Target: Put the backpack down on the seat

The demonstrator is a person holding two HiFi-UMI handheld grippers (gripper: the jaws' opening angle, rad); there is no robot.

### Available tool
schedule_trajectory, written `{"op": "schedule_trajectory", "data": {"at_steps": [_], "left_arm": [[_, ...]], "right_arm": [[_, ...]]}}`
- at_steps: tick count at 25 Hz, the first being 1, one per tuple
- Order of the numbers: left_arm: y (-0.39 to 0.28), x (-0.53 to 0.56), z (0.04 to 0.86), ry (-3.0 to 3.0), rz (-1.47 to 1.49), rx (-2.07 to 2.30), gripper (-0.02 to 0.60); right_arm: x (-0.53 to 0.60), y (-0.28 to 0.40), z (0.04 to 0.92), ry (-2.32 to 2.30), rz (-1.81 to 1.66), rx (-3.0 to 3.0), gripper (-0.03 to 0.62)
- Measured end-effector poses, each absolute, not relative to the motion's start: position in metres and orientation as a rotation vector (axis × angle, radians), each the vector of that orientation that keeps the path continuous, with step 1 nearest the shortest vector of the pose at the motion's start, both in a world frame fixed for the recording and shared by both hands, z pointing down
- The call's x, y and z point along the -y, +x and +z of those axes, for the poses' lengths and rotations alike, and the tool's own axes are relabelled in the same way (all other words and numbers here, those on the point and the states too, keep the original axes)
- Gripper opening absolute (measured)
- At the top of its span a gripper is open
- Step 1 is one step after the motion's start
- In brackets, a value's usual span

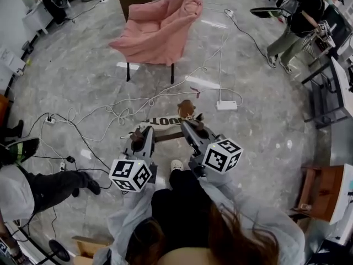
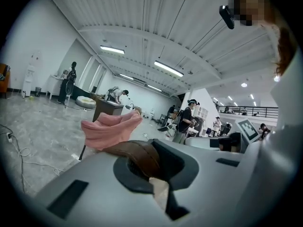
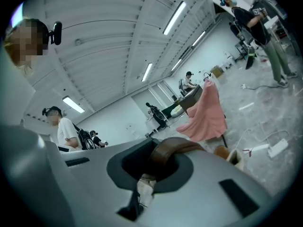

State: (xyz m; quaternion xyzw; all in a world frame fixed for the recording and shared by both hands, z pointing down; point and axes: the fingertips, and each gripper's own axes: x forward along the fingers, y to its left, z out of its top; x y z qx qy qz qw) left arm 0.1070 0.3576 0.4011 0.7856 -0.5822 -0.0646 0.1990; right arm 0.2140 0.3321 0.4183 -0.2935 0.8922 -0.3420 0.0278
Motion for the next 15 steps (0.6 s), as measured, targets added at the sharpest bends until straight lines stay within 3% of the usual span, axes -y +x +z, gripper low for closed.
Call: {"op": "schedule_trajectory", "data": {"at_steps": [15], "left_arm": [[0.098, -0.326, 0.376, 2.218, -0.251, 1.682, 0.014]], "right_arm": [[-0.304, 0.208, 0.401, -0.833, -1.001, -2.746, 0.009]]}}
